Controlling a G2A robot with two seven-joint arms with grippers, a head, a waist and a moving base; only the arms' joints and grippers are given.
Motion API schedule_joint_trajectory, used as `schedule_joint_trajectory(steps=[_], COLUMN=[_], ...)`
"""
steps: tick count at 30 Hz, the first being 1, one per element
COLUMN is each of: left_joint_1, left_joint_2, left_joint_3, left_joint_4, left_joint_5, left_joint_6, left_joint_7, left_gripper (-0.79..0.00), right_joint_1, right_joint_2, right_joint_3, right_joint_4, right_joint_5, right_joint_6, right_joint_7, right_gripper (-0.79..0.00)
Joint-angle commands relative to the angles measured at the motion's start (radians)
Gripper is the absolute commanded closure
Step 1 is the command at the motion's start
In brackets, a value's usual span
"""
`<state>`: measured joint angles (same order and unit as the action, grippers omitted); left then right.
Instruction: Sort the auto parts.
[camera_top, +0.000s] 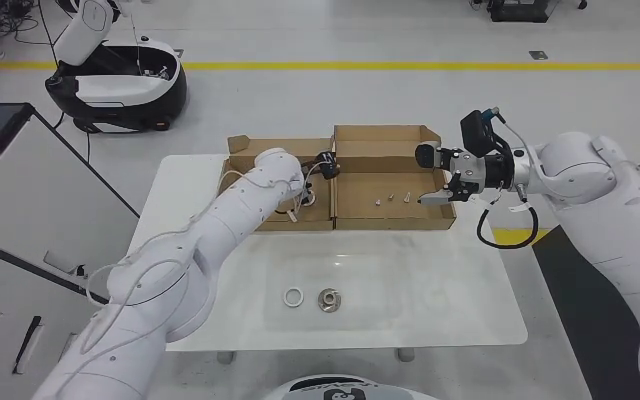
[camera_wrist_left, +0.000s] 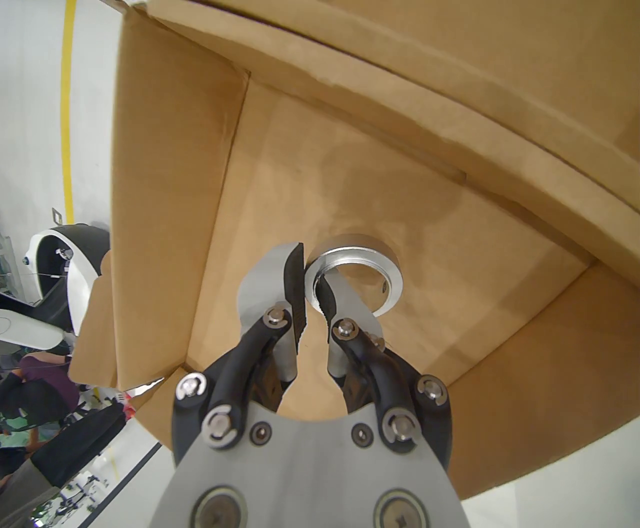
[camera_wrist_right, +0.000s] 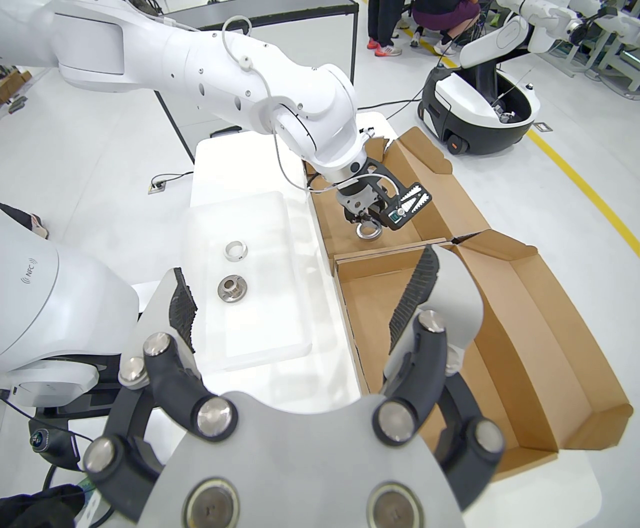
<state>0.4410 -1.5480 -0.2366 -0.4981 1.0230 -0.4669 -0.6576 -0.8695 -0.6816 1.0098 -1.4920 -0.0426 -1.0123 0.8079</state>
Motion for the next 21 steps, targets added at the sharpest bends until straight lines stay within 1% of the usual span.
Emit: schedule_joint_trajectory(steps=[1,2,3,4,5,6,7,8,9,15,21], left_joint_1=[0.002,0.003,0.003,0.003,0.003,0.003,0.002,0.001,-0.001,-0.024,-0.058], left_joint_2=[-0.011,-0.016,-0.021,-0.027,-0.031,-0.036,-0.04,-0.045,-0.049,-0.066,-0.068], left_joint_3=[0.0,0.001,0.001,0.0,-0.001,-0.001,-0.002,-0.003,-0.005,-0.015,-0.031], left_joint_4=[0.019,0.028,0.037,0.046,0.055,0.064,0.073,0.081,0.087,0.115,0.118], left_joint_5=[0.005,0.008,0.01,0.012,0.014,0.016,0.018,0.02,0.021,0.044,0.067], left_joint_6=[-0.003,-0.009,-0.012,-0.015,-0.017,-0.019,-0.02,-0.02,-0.019,0.0,0.013], left_joint_7=[0.005,0.008,0.011,0.014,0.016,0.02,0.023,0.026,0.028,0.052,0.077], left_gripper=[0.0,0.0,-0.095,-0.222,-0.274,-0.372,-0.536,-0.733,-0.785,-0.785,-0.785], right_joint_1=[0.0,0.0,0.0,0.0,0.0,0.0,0.0,0.0,0.0,0.0,0.0], right_joint_2=[0.0,0.0,0.0,0.0,0.0,0.0,0.0,0.0,0.0,0.0,0.0], right_joint_3=[0.0,0.0,0.0,0.0,0.0,0.0,0.0,0.0,0.0,0.0,0.0], right_joint_4=[0.0,0.0,0.0,0.0,0.0,0.0,0.0,0.0,0.0,0.0,0.0], right_joint_5=[0.0,0.0,0.0,0.0,0.0,0.0,0.0,0.0,0.0,0.0,0.0], right_joint_6=[0.0,0.0,0.0,0.0,0.0,0.0,0.0,0.0,0.0,0.0,0.0], right_joint_7=[0.0,0.0,0.0,0.0,0.0,0.0,0.0,0.0,0.0,0.0,0.0], right_gripper=[-0.785,-0.785,-0.785,-0.785,-0.785,-0.785,-0.785,-0.785,-0.785,-0.785,-0.785])
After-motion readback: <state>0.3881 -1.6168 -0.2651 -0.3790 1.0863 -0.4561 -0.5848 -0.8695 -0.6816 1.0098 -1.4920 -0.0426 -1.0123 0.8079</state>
